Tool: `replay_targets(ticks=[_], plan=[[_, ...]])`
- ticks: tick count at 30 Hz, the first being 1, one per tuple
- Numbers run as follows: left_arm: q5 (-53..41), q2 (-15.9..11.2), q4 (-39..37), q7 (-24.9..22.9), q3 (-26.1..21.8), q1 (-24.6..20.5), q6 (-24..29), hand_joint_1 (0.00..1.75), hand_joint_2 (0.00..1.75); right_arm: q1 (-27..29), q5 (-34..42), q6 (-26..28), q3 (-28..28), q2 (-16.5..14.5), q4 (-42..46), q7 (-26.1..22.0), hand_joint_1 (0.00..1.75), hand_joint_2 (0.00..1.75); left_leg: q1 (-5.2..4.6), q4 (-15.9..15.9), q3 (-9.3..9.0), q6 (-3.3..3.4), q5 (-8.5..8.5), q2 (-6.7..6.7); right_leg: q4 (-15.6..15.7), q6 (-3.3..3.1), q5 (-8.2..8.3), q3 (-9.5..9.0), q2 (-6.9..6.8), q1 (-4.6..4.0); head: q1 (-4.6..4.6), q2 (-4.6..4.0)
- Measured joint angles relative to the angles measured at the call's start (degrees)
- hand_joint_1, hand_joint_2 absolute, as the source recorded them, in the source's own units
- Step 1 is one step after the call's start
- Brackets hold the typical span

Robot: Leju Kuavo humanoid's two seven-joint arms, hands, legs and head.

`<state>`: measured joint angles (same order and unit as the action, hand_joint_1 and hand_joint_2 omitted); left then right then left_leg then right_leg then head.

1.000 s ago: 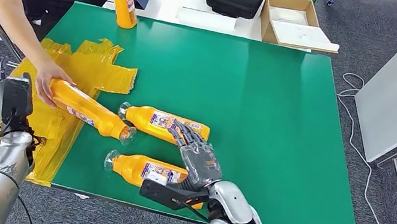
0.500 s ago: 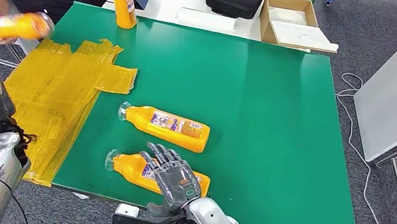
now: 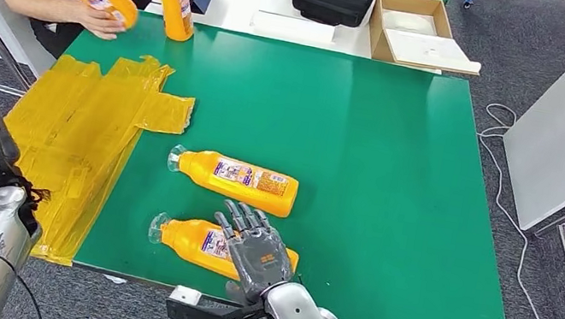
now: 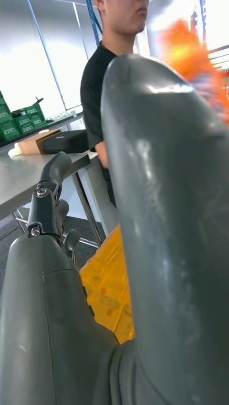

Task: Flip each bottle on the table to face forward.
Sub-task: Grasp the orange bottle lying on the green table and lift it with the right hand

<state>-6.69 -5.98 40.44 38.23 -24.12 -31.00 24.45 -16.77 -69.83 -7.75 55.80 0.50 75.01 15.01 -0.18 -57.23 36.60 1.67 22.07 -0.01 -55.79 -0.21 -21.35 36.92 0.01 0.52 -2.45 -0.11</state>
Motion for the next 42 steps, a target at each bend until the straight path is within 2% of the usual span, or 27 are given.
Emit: replay_targets(ticks=[18, 19, 22, 23, 25, 37, 38, 41, 42], plan=[[-0.23, -0.42, 3.91, -1.51, -3.25, 0.88, -0.89, 0.00, 0.00, -2.56, 1.25, -0.95, 0.15, -3.56, -13.91, -1.00, 0.03, 1.75, 0.00, 0.00, 0.00, -0.01, -0.01, 0.00, 0.00, 0.00, 0.00, 0.00, 0.00, 0.00, -0.01, 0.00], [-0.15, -0.47, 4.09, -1.55, -3.52, 0.99, -1.08, 0.00, 0.00, -2.62, 1.38, -1.01, 0.15, -3.79, -14.93, -1.00, 0.38, 1.75, 0.00, 0.00, 0.00, -0.01, -0.01, 0.00, 0.00, 0.00, 0.00, 0.00, 0.00, 0.00, 0.01, 0.00], [-0.14, -0.74, 4.24, -1.50, -4.20, 1.07, -1.50, 0.00, 0.00, -3.14, 1.58, -1.07, 0.14, -4.43, -17.71, -0.89, 1.61, 1.75, 0.01, 0.00, -0.06, -0.01, 0.00, -0.04, 0.01, 0.00, 0.00, -0.01, 0.03, -0.01, 0.01, 0.00], [-0.16, -0.80, 4.24, -1.46, -4.36, 1.04, -1.56, 0.00, 0.00, -3.24, 1.41, -1.04, 0.12, -4.62, -18.51, -0.65, 1.70, 1.75, 0.01, 0.00, -0.09, -0.02, 0.00, -0.05, 0.01, 0.00, 0.00, -0.03, 0.04, -0.01, 0.00, 0.00], [-0.17, -0.85, 4.24, -1.41, -4.54, 0.98, -1.59, 0.00, 0.00, -3.20, 0.72, -0.89, -0.01, -4.91, -19.67, 0.06, 1.71, 1.75, 0.00, 0.00, -0.15, -0.02, 0.01, -0.05, 0.02, -0.01, 0.00, -0.06, 0.04, -0.01, -0.01, 0.00], [-0.17, -0.86, 4.24, -1.57, -5.08, 0.97, -1.61, 0.00, 0.00, -2.78, -1.69, -0.73, -1.44, -5.69, -20.95, 1.92, 1.70, 1.75, -0.02, 0.01, -0.28, -0.06, -0.03, -0.03, 0.02, -0.02, 0.00, -0.21, 0.03, 0.00, 0.00, 0.00], [-0.17, -0.86, 4.24, -1.57, -5.09, 0.97, -1.61, 0.00, 0.00, -2.78, -1.71, -0.73, -1.49, -5.71, -20.95, 1.93, 1.52, 1.75, -0.02, 0.00, -0.28, -0.06, -0.03, -0.03, 0.02, -0.02, 0.00, -0.21, 0.03, 0.00, 0.00, 0.00], [-0.17, -0.87, 4.25, -1.68, -5.14, 0.99, -1.60, 0.00, 0.00, -2.49, -2.28, -0.73, -1.74, -5.84, -20.96, 2.37, 0.24, 1.75, -0.03, 0.00, -0.28, -0.06, -0.03, -0.02, 0.02, -0.02, 0.00, -0.23, 0.02, 0.01, 0.01, 0.00], [-0.16, -0.90, 4.29, -1.75, -5.20, 1.05, -1.60, 0.00, 0.00, -2.20, -2.79, -0.73, -1.88, -5.94, -20.95, 2.72, 0.00, 1.75, -0.04, 0.00, -0.28, -0.06, -0.03, -0.02, 0.02, -0.02, 0.00, -0.23, 0.02, 0.01, 0.01, 0.00]])
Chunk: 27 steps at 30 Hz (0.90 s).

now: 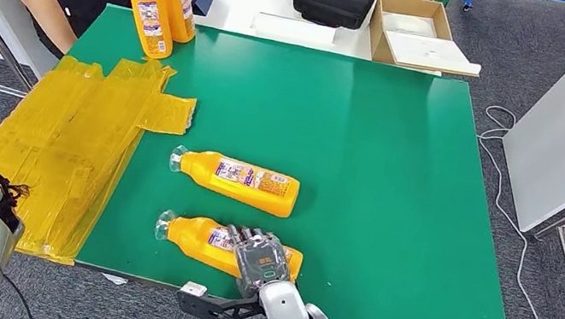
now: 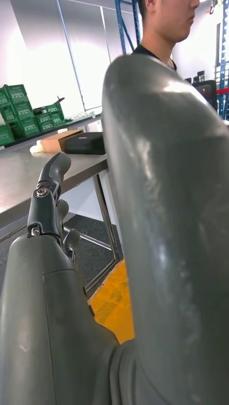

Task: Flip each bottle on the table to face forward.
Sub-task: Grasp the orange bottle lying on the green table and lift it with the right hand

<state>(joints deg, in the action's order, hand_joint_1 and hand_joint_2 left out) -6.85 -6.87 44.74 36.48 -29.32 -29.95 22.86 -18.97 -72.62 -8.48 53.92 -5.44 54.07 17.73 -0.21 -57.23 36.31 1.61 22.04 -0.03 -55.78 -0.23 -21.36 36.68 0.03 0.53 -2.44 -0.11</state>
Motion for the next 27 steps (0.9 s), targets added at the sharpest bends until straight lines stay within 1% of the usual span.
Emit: replay_targets(ticks=[5, 12, 16, 25, 27], plan=[[0.18, -0.14, 1.46, -0.40, -0.94, 1.20, -0.80, 0.00, 0.00, 2.05, -3.75, -0.43, -2.13, -0.81, 1.61, 2.68, 0.00, 1.75, 0.00, 0.00, 0.00, 0.00, 0.01, -0.01, 0.00, 0.00, 0.00, 0.03, 0.00, 0.00, -0.01, 0.00], [-1.45, -0.01, 2.80, -1.60, -1.52, 1.83, -1.55, 0.00, 0.00, 6.92, -8.56, -4.20, -6.72, -1.10, 8.50, 5.56, 0.00, 1.75, -0.01, 0.00, 0.00, 0.00, 0.01, 0.02, 0.01, 0.00, -0.01, 0.05, -0.01, 0.00, 0.00, 0.00], [-1.95, 0.20, 2.80, -1.82, -1.52, 1.46, -1.57, 0.00, 0.00, 9.83, -10.18, -5.66, -8.81, -1.14, 11.97, 6.08, 0.00, 1.75, -0.02, 0.00, 0.00, 0.00, 0.01, 0.01, 0.01, 0.00, -0.01, 0.06, 0.01, 0.00, 0.00, 0.00], [-2.87, 0.88, 2.77, -1.84, -1.45, -0.08, -1.98, 0.00, 0.00, 14.01, -13.45, -7.72, -12.31, -1.02, 17.25, 6.41, 0.01, 1.75, -0.01, 0.00, 0.01, 0.00, 0.01, 0.01, 0.01, 0.00, -0.01, 0.10, 0.00, 0.00, -0.01, 0.00], [-3.33, 1.19, 2.65, -1.84, -1.26, -0.71, -1.98, 0.00, 0.00, 14.96, -14.30, -7.92, -12.86, -0.91, 18.40, 6.37, 0.87, 1.75, -0.01, 0.00, 0.02, 0.00, 0.01, 0.01, 0.01, 0.00, -0.01, 0.10, 0.00, 0.00, -0.01, 0.00]])
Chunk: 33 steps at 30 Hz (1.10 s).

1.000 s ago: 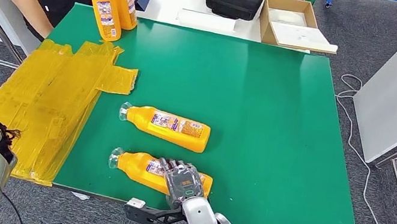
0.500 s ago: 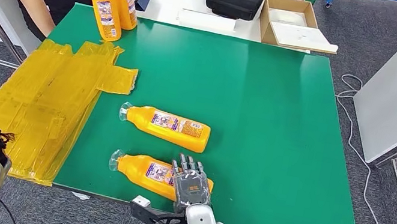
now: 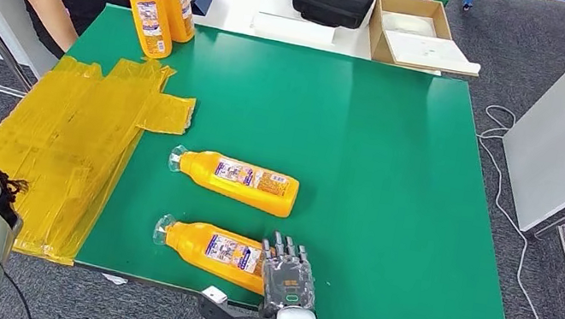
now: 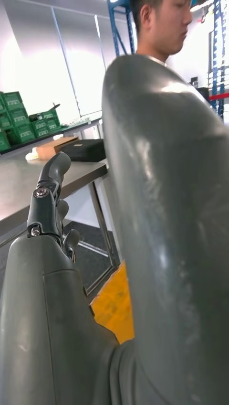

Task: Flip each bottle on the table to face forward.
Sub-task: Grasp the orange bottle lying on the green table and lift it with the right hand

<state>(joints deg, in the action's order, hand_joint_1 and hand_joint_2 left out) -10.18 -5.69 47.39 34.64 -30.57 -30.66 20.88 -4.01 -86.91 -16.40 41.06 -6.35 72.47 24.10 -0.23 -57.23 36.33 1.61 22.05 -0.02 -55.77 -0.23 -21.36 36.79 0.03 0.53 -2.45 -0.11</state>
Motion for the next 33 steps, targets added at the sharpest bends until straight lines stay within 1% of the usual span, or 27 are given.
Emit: replay_targets(ticks=[2, 11, 33], plan=[[-0.49, 0.32, -0.31, -0.02, 0.33, -0.71, 0.05, 0.00, 0.00, 1.01, -0.60, -0.08, -0.36, 0.12, 1.01, -0.23, 1.73, 1.75, 0.00, 0.00, 0.01, 0.00, 0.00, 0.01, 0.00, 0.00, 0.00, 0.00, 0.00, 0.00, 0.01, 0.00], [-1.21, 1.41, -2.89, 0.08, 1.73, -4.23, 0.67, 0.00, 0.00, 3.74, -0.72, -0.08, -0.98, 0.29, 4.28, -1.48, 1.75, 1.75, 0.00, 0.00, 0.04, 0.00, 0.00, -0.02, 0.00, 0.00, 0.01, 0.01, 0.01, 0.00, 0.00, 0.00], [-1.29, 2.41, -5.32, 0.40, 2.42, -6.50, 0.67, 0.00, 0.00, 4.83, 0.14, -0.08, -1.48, 0.38, 5.73, -1.70, 1.75, 1.75, 0.01, 0.00, 0.04, 0.00, 0.00, -0.02, 0.00, 0.00, 0.01, 0.02, 0.01, 0.00, 0.00, 0.00]])
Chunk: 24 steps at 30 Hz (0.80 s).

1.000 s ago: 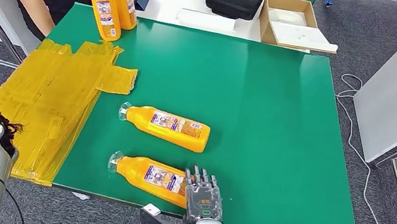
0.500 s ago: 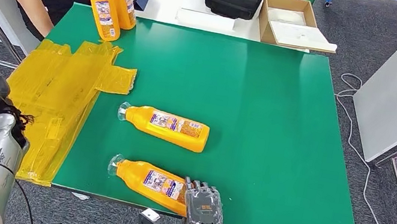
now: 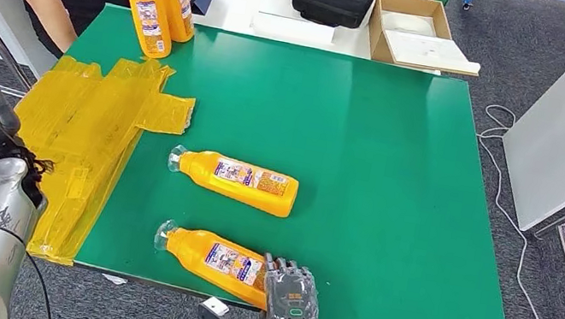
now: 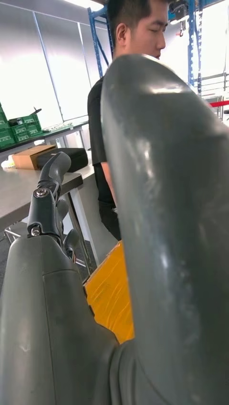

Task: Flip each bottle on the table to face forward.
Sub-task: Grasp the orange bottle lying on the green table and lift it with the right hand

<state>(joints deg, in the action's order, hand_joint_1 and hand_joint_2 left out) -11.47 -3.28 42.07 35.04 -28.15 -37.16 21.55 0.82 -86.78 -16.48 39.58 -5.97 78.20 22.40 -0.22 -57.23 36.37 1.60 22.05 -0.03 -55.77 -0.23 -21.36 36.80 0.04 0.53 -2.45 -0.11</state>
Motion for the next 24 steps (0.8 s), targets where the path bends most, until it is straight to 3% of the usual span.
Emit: replay_targets(ticks=[8, 12, 16, 24], plan=[[1.03, 1.44, -0.68, 0.44, 1.14, 0.62, -5.27, 0.00, 0.00, -0.68, 3.58, 0.27, -6.68, -0.29, 7.30, -1.38, 1.75, 1.75, -0.01, -0.01, 0.07, 0.01, -0.01, 0.01, 0.00, 0.00, 0.03, 0.01, -0.01, 0.02, -0.01, 0.00], [2.59, 3.32, -0.65, -1.27, 2.90, 2.27, -14.26, 0.00, 1.75, -3.00, 5.57, 1.25, -10.44, -0.99, 15.10, -2.31, 1.75, 1.75, -0.02, -0.03, 0.07, 0.01, -0.02, 0.02, 0.00, 0.00, 0.03, 0.02, -0.03, 0.02, 0.00, 0.00], [4.56, 6.29, -0.30, -1.72, 6.94, 4.32, -24.67, 0.00, 1.75, -4.36, 7.53, 4.52, -12.09, -2.13, 20.40, -3.13, 1.75, 1.75, -0.05, -0.03, 0.10, 0.02, -0.01, 0.08, 0.00, 0.00, 0.04, 0.01, -0.05, 0.05, -0.01, 0.00], [15.82, 10.79, 5.34, -6.25, 17.67, 8.86, -36.44, 0.00, 1.75, -7.51, 12.65, 10.71, -12.19, -4.23, 17.81, -5.06, 1.75, 1.75, -0.03, -0.01, 0.19, 0.07, 0.03, 0.03, 0.00, 0.00, 0.04, 0.03, -0.02, 0.06, -0.02, 0.00]])
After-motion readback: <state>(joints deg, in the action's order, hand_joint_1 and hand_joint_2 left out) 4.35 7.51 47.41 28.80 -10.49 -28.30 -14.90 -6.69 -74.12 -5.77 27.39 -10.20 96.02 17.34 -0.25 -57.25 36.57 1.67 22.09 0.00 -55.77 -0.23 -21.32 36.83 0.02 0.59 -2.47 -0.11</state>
